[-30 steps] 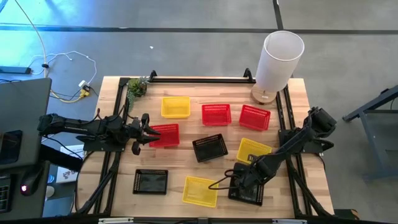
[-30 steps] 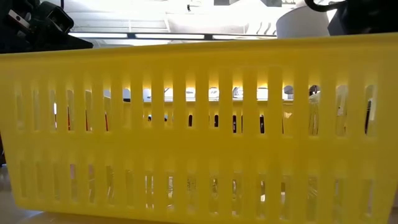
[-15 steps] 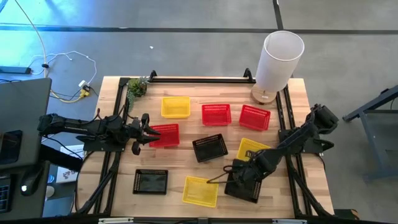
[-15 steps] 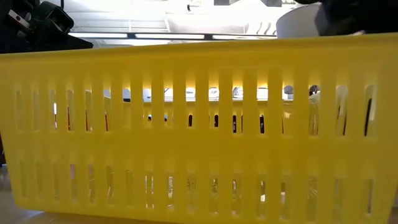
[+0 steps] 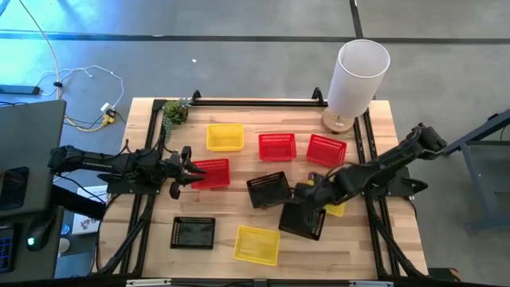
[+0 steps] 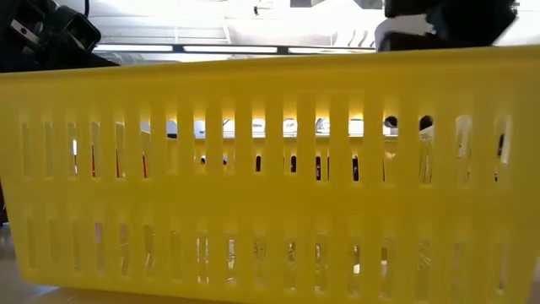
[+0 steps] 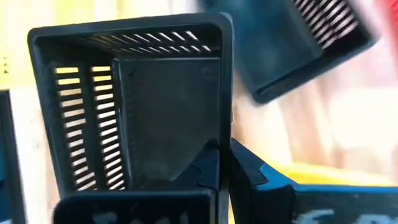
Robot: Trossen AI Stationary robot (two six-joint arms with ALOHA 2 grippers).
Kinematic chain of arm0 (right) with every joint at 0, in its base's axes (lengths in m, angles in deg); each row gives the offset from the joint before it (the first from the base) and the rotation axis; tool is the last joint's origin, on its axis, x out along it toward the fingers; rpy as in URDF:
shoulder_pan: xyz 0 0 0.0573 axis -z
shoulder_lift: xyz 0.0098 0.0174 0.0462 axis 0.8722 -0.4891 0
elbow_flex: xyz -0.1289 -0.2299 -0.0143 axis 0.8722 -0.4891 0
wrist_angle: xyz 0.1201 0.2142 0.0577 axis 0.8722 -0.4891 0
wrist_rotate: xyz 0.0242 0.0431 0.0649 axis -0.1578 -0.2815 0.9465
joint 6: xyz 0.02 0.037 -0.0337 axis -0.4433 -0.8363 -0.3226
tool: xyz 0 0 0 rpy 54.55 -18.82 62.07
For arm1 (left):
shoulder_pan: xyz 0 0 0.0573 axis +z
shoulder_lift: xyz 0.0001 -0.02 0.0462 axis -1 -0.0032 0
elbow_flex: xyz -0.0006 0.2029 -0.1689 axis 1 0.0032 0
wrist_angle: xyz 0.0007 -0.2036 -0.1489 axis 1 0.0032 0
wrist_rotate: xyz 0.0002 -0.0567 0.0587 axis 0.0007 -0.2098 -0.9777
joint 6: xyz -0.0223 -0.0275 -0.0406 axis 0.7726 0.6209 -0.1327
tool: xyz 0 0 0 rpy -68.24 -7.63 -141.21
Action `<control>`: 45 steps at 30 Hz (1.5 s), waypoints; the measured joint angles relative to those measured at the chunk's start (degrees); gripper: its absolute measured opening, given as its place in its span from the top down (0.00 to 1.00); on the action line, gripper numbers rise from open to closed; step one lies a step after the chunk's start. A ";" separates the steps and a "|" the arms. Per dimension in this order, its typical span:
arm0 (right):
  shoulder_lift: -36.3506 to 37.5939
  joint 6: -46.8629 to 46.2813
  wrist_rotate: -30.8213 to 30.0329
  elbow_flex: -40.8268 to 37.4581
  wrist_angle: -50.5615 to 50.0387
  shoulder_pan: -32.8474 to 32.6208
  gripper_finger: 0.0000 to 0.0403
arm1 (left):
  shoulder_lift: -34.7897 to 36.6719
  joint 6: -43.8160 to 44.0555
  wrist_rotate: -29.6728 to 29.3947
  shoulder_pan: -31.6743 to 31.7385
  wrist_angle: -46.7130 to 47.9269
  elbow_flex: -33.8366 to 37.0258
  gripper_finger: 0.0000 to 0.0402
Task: Stack baskets by color
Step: Stack the bottom right black bin on the top black bin
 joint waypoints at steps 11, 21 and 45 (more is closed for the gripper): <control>0.95 23.66 -4.03 10.38 -0.77 8.77 1.00 | -0.02 0.00 -0.19 0.00 0.42 0.00 0.78; 0.98 40.73 -5.91 15.62 -0.92 14.60 1.00 | -0.02 0.07 -0.22 0.00 0.42 0.00 0.78; 0.97 57.00 -1.29 24.31 1.78 25.92 1.00 | -0.01 0.02 -0.20 0.01 0.40 0.02 0.78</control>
